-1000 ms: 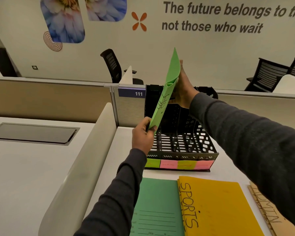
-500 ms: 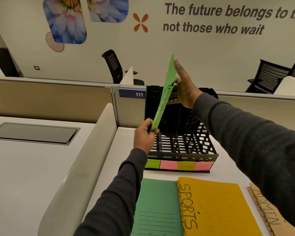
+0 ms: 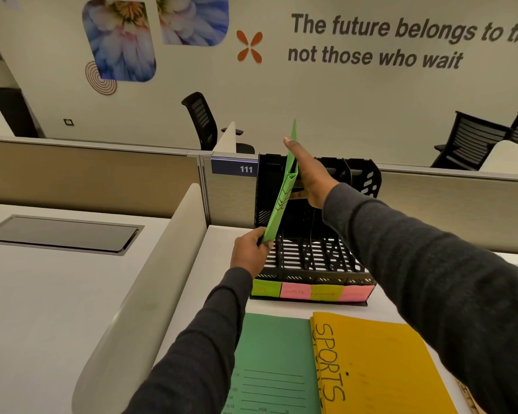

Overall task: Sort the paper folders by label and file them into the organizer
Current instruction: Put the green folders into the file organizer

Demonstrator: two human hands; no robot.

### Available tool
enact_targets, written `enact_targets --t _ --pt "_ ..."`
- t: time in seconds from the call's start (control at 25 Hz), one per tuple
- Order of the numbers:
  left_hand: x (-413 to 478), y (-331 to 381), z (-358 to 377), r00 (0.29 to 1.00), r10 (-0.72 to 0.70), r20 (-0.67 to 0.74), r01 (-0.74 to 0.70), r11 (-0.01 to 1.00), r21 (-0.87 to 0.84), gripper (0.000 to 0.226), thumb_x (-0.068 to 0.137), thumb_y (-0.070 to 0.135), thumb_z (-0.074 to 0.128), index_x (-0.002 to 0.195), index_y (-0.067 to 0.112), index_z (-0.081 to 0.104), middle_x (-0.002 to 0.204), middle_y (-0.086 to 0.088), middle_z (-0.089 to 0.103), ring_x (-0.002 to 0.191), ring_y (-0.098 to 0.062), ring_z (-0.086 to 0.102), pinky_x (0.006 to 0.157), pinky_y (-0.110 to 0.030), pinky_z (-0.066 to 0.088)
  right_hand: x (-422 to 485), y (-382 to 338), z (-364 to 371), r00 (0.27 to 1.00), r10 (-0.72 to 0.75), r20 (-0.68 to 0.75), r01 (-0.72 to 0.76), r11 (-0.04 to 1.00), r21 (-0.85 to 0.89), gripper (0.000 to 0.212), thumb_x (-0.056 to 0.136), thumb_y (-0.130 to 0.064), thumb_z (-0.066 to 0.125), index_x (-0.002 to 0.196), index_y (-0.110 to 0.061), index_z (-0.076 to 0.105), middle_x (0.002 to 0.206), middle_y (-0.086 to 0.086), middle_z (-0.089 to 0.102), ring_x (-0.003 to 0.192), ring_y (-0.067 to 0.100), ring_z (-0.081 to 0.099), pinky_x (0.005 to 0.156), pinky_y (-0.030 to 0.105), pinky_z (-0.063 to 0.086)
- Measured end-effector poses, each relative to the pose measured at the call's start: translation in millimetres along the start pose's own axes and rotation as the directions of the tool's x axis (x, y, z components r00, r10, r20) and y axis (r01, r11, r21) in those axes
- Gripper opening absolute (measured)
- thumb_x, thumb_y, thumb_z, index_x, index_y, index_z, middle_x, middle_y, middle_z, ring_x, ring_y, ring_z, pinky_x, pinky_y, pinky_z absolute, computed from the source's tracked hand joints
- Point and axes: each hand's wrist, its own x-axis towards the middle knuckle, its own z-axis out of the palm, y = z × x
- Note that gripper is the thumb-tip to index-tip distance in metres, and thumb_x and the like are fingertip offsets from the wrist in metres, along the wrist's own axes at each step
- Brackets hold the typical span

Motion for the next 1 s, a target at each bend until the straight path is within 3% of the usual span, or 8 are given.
enact_targets --t 0.12,0.24,0.4,0.6,0.72,0.84,1.0 --pt "13.8 1.4 -15.9 0.994 -0.014 0.106 0.011 1.0 0.025 0.035 0.087 0.006 0.068 0.12 0.018 0.07 0.105 -0.001 0.074 0.09 -0.014 0.065 0.088 -0.025 0.052 2.0 -9.2 4.2 0.998 -0.035 -0.048 0.035 0.999 0.0 0.057 0.09 -0.059 0.056 0.131 -0.019 0.053 0.109 0.004 0.062 0.099 0.025 0.065 0.092 0.051 0.054" --pt "26.3 4.8 -24.3 0.972 -0.03 0.231 0.022 0.999 0.037 0.04 0.087 0.002 0.068 0.124 0.017 0.068 0.114 -0.002 0.073 0.098 -0.013 0.065 0.091 -0.024 0.047 7.3 -18.2 -0.1 0.995 -0.085 -0.05 0.083 0.996 -0.029 0.044 0.097 -0.041 0.054 0.136 -0.02 0.056 0.122 0.006 0.061 0.117 0.03 0.06 0.098 0.051 0.051" --pt "38.2 5.7 -23.7 0.954 -0.03 0.299 0.015 0.998 0.053 0.038 0.087 0.0 0.068 0.122 0.017 0.069 0.114 -0.002 0.073 0.101 -0.012 0.064 0.094 -0.026 0.048 17.9 -23.6 -14.2 0.99 -0.138 -0.04 0.133 0.986 -0.103 0.037 0.1 -0.023 0.05 0.136 -0.021 0.059 0.135 0.007 0.061 0.126 0.029 0.054 0.108 0.05 0.044" --pt "46.2 6.8 -19.3 0.946 -0.035 0.322 0.002 0.995 0.103 0.039 0.085 0.001 0.071 0.12 0.017 0.07 0.112 -0.004 0.074 0.102 -0.016 0.067 0.096 -0.031 0.052 22.0 -15.5 -21.5 0.992 -0.117 -0.049 0.114 0.991 -0.067 0.034 0.101 -0.025 0.049 0.133 -0.024 0.058 0.115 0.003 0.066 0.097 0.021 0.064 0.082 0.041 0.058" --pt "45.4 11.1 -15.4 0.931 -0.019 0.366 -0.034 0.99 0.139 0.038 0.082 0.003 0.074 0.117 0.018 0.069 0.108 -0.002 0.074 0.099 -0.017 0.068 0.09 -0.03 0.054 25.1 -11.9 -19.8 0.99 -0.132 -0.048 0.129 0.99 -0.063 0.032 0.101 -0.039 0.051 0.129 -0.024 0.055 0.12 0.003 0.063 0.099 0.021 0.065 0.082 0.041 0.058" --pt "31.5 6.5 -9.0 0.93 -0.023 0.368 -0.046 0.983 0.177 0.039 0.081 0.005 0.074 0.116 0.019 0.067 0.101 0.004 0.071 0.094 -0.017 0.068 0.078 -0.024 0.054 26.8 -11.1 -11.0 0.995 -0.098 -0.029 0.095 0.99 -0.102 0.046 0.1 -0.039 0.052 0.143 -0.021 0.046 0.117 0.005 0.061 0.095 0.024 0.067 0.076 0.041 0.06" --pt "15.1 -12.7 -7.8 0.953 -0.041 0.299 -0.064 0.94 0.335 0.035 0.083 0.006 0.069 0.117 0.011 0.066 0.111 -0.012 0.072 0.101 -0.029 0.067 0.088 -0.034 0.055 19.9 8.0 0.4 0.999 -0.041 0.011 0.042 0.977 -0.207 0.035 0.102 -0.036 0.051 0.134 -0.022 0.048 0.11 0.004 0.058 0.086 0.022 0.064 0.063 0.035 0.056"
